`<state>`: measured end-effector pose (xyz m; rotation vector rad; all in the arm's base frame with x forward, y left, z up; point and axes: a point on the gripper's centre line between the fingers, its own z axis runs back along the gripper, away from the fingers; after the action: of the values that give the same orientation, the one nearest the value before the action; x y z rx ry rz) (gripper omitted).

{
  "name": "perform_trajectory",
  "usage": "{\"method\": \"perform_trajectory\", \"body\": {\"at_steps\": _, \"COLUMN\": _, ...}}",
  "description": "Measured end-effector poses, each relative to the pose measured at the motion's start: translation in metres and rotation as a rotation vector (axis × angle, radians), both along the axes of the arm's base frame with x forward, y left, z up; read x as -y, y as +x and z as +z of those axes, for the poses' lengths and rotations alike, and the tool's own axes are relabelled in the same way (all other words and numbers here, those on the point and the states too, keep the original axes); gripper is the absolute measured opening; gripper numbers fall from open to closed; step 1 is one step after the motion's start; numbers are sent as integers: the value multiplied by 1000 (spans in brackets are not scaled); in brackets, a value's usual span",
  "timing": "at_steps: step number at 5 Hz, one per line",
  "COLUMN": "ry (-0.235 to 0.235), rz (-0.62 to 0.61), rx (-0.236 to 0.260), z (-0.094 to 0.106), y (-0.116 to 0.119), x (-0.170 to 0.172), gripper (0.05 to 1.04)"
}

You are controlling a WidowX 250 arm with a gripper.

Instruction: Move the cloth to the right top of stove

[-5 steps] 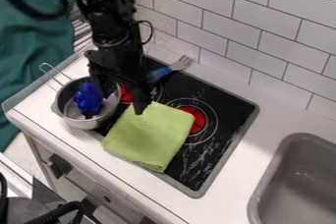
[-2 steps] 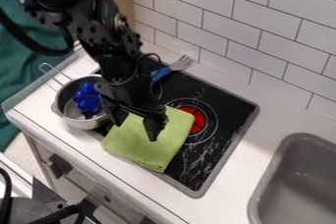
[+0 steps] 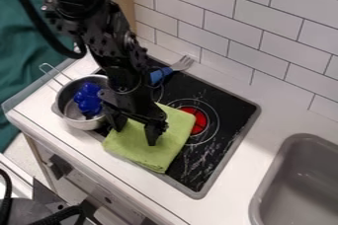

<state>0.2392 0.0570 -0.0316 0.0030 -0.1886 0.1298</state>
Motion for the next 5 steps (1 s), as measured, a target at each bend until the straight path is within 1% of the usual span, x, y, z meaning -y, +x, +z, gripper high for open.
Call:
{"method": "perform_trajectory", "body": {"at_steps": 1, "ry": 42, "rz": 26, "rx": -10, "z": -9, "y": 5, "x": -3, "gripper": 1005}}
{"method": "perform_trajectory", "body": {"at_steps": 2, "ry": 61, "rz": 19, "rx": -23, "z": -13, "y": 7, "x": 0, "gripper": 1005}}
{"method": "perform_trajectory", "body": {"at_steps": 3, "ry": 69, "rz": -4, "rx": -21, "z": -14, "y": 8, "x": 8, "gripper": 1005}}
{"method": "perform_trajectory", "body": {"at_steps": 4, "ry": 57, "rz": -36, "rx": 5, "z": -13, "y": 12, "x": 23, "gripper": 1002}}
{"method": "perform_trajectory", "body": {"at_steps": 5, "ry": 45, "rz": -109, "rx": 42, "z": -8, "y": 39, "x": 56, "gripper": 1001}}
